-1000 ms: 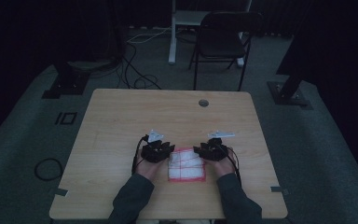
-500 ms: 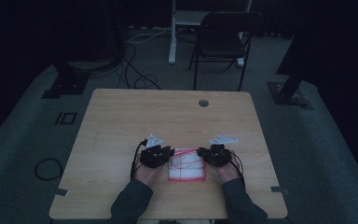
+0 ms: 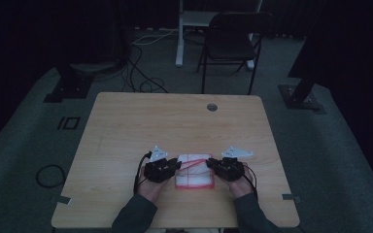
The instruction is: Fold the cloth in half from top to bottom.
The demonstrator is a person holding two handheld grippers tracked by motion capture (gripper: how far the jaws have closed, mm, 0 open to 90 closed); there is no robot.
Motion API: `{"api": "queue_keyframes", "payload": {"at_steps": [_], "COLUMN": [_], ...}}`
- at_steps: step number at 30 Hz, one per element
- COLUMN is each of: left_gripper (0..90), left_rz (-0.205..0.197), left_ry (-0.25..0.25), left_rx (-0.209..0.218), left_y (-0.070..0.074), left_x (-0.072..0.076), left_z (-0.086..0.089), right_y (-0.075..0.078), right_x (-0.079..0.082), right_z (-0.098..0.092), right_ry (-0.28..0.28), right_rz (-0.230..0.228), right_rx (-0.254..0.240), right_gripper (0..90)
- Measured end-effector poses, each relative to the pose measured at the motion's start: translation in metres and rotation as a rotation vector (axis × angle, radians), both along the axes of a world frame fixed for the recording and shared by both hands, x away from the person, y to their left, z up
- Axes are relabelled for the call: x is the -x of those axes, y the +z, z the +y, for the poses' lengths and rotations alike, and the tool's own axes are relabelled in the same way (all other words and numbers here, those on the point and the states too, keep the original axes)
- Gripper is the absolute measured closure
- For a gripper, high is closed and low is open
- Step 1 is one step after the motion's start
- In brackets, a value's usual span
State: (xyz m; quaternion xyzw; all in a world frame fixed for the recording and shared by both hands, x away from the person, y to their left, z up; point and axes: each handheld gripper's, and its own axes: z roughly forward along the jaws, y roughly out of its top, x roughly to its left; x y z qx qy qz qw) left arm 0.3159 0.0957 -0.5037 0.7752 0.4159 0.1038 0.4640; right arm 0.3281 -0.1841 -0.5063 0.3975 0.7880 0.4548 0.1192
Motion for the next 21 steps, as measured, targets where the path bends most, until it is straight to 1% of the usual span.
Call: {"api": "queue_keyframes", "payload": {"at_steps": [5, 6, 9, 13, 21], "left_gripper": [72.8, 72.8, 72.7, 71.7, 68.4], "left_rz": [0.0, 0.002, 0.004, 0.007, 0.013], "left_ry": [-0.009, -0.004, -0.01, -0.013, -0.015], "left_rx": [-0.001, 0.008, 0.009, 0.012, 0.02], "left_y": [-0.002, -0.003, -0.004, -0.006, -0.01], "left_x": [0.006, 0.007, 0.011, 0.016, 0.024], "left_z": [0.003, 0.003, 0.006, 0.007, 0.011], "right_y": [0.003, 0.004, 0.007, 0.009, 0.01], "right_x": [0.004, 0.004, 0.003, 0.003, 0.005], "right_z": [-0.009, -0.011, -0.016, -0.021, -0.023], "right_ry": [-0.023, -0.031, -0.045, -0.061, -0.065], "right_rz": [-0.018, -0.024, -0.033, -0.044, -0.053], "right_rx": [-0.036, -0.042, -0.06, -0.077, -0.077], "right_gripper": [68.7, 67.6, 65.7, 65.5, 65.5]}}
